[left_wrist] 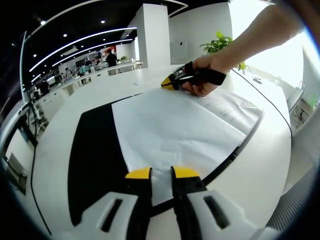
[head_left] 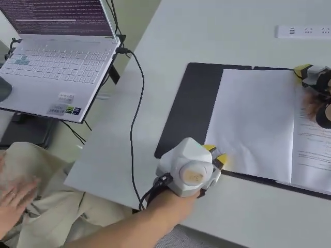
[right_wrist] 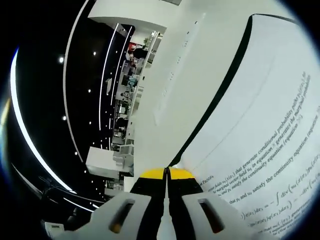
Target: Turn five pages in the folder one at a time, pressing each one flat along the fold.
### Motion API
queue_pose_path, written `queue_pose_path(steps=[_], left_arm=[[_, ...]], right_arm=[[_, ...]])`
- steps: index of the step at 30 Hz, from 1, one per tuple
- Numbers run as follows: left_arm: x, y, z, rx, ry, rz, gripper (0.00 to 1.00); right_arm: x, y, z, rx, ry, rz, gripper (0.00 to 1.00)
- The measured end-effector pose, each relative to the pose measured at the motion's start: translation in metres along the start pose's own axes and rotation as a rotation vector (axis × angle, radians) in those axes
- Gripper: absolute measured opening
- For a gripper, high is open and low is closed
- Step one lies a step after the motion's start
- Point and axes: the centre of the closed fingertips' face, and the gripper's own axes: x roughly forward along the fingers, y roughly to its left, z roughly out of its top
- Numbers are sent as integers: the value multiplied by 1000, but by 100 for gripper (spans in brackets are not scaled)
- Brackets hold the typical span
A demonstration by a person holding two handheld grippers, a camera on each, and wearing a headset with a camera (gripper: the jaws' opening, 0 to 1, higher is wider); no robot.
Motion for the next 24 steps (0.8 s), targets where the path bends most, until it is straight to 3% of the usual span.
queue_pose_path(steps=[8, 14, 24], left_arm=[[-1, -1, 0, -3, -2, 0, 13], [-1, -1, 0, 0, 2, 0, 13], [-1, -2, -1, -2, -3, -1, 13]], right_arm=[[-27, -2, -33, -6, 151, 40, 0], [-48, -3, -53, -23, 210, 50, 0], [-81, -9, -81, 18, 287, 84, 0]])
